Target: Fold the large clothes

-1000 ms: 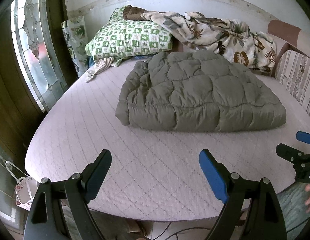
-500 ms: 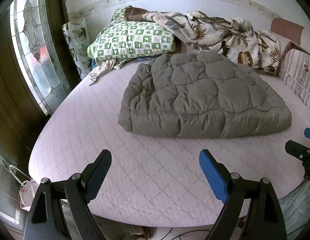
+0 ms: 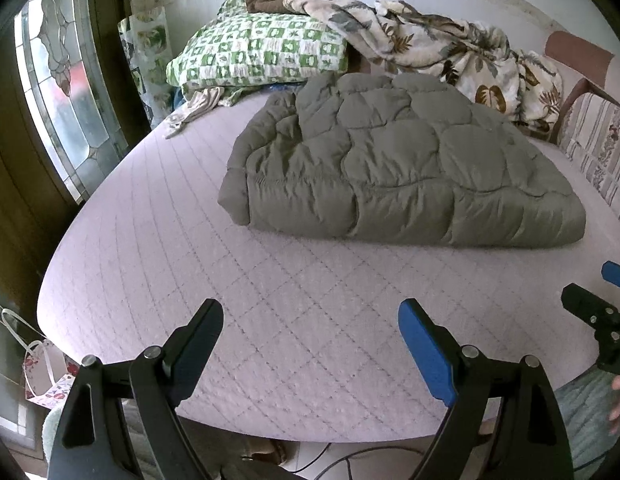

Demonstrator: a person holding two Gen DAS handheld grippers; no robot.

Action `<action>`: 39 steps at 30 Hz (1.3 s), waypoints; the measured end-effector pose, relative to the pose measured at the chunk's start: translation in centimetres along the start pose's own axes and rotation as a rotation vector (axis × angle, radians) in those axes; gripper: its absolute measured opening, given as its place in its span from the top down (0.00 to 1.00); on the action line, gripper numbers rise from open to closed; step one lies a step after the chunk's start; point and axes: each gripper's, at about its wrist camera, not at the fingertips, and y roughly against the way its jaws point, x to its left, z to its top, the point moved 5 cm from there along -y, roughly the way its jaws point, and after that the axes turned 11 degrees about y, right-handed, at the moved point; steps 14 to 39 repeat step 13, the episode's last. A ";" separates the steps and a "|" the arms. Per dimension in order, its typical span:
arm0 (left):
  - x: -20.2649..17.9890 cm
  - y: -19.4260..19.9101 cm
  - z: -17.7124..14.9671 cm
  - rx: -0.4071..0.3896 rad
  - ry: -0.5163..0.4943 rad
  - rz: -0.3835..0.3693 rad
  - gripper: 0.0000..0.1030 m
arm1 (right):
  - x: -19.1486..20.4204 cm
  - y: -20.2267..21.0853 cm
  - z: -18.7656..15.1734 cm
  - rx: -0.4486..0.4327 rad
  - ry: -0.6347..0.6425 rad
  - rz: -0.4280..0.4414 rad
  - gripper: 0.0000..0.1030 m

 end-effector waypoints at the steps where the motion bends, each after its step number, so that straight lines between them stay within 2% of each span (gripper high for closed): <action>1: 0.0 -0.1 0.0 0.001 0.001 0.001 0.13 | 0.0 -0.1 0.1 -0.002 0.000 0.000 0.00; 13: -0.9 -1.1 0.4 -0.003 -0.039 -0.003 0.13 | -1.0 -1.2 0.6 0.012 -0.016 0.005 0.00; 39: -0.9 -1.1 0.4 -0.003 -0.039 -0.003 0.13 | -1.0 -1.2 0.6 0.012 -0.016 0.005 0.00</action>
